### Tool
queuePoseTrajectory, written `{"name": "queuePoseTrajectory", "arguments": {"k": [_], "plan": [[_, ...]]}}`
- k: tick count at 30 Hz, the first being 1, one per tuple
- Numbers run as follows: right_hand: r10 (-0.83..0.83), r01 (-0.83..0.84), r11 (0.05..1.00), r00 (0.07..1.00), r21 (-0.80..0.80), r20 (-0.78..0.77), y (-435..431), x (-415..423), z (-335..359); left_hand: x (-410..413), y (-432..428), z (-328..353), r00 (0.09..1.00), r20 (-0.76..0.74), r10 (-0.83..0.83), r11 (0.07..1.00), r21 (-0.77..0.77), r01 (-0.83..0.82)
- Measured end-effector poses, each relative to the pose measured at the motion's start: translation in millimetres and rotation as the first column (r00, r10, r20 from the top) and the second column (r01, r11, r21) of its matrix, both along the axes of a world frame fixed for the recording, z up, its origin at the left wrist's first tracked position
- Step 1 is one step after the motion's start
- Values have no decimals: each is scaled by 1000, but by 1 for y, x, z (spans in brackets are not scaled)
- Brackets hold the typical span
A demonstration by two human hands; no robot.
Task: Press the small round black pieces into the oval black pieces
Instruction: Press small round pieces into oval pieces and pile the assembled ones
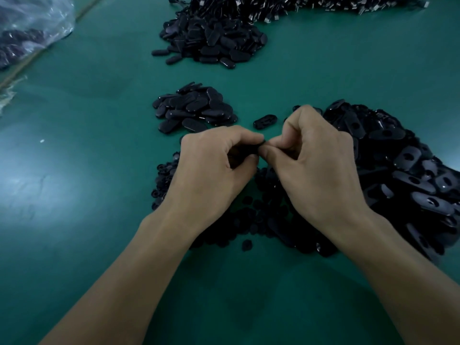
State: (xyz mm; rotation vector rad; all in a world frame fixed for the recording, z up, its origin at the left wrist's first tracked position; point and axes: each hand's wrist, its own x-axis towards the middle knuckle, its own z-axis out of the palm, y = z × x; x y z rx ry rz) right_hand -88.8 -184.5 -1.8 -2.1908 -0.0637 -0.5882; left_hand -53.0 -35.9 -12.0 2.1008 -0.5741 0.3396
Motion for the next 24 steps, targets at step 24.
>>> {"name": "queuePoseTrajectory", "arguments": {"k": [24], "plan": [[258, -232, 931, 964, 283, -59, -18, 12, -1, 7, 6, 9, 930, -321, -181, 911, -410, 36]]}}
